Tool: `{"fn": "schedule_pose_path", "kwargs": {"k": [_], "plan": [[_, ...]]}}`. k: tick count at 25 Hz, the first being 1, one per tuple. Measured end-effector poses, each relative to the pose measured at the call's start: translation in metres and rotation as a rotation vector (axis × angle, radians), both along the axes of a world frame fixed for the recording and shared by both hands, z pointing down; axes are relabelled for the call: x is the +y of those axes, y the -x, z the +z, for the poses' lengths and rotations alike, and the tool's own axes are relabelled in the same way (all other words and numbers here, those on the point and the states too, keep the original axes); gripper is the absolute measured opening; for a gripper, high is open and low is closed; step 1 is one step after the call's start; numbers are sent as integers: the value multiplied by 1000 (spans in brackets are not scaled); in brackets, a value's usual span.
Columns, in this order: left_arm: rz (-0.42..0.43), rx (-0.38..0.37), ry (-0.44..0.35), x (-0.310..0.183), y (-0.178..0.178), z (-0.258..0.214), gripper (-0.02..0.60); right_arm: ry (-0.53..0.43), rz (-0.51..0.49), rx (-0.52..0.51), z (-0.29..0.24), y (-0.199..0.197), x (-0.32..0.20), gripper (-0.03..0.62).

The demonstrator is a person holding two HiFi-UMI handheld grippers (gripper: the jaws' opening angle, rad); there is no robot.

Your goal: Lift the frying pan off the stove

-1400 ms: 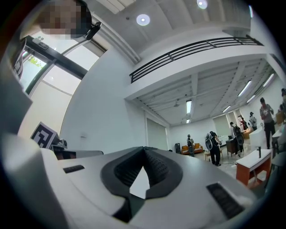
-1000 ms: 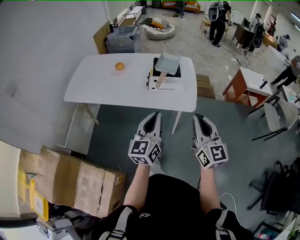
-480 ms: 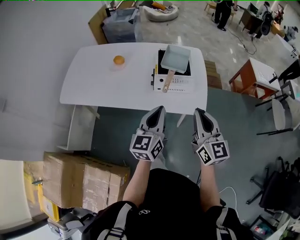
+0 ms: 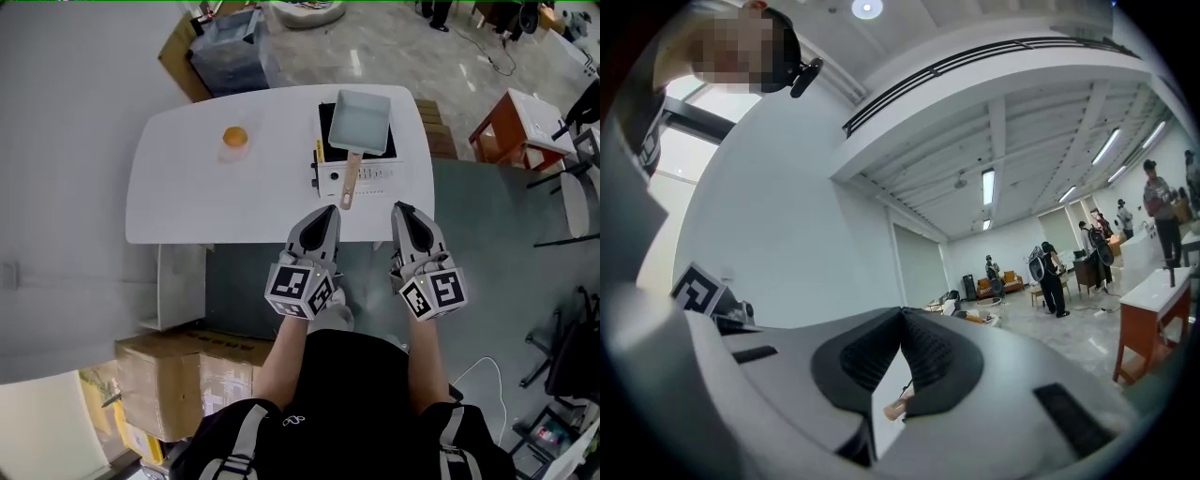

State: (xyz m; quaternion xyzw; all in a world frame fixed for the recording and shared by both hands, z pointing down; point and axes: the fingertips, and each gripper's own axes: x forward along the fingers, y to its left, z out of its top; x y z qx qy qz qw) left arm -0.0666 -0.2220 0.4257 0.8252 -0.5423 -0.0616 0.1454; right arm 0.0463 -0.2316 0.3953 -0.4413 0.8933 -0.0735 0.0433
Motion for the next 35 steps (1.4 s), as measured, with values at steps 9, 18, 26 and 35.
{"fn": "schedule_pose_path", "kwargs": {"k": [9,18,26,35], "plan": [[38,46,34,-22,7,11,0,33,34,28,8,4,-28,5],[23,68,78,-40,11,29,0,86,-22,38,30,18,-44,5],[-30,85,135,-67,22,47,0,206,-84,-7,57,23,-72,59],[210,260,342,-77,12,102,154,407,-223,-81,107,39,-89,178]]}}
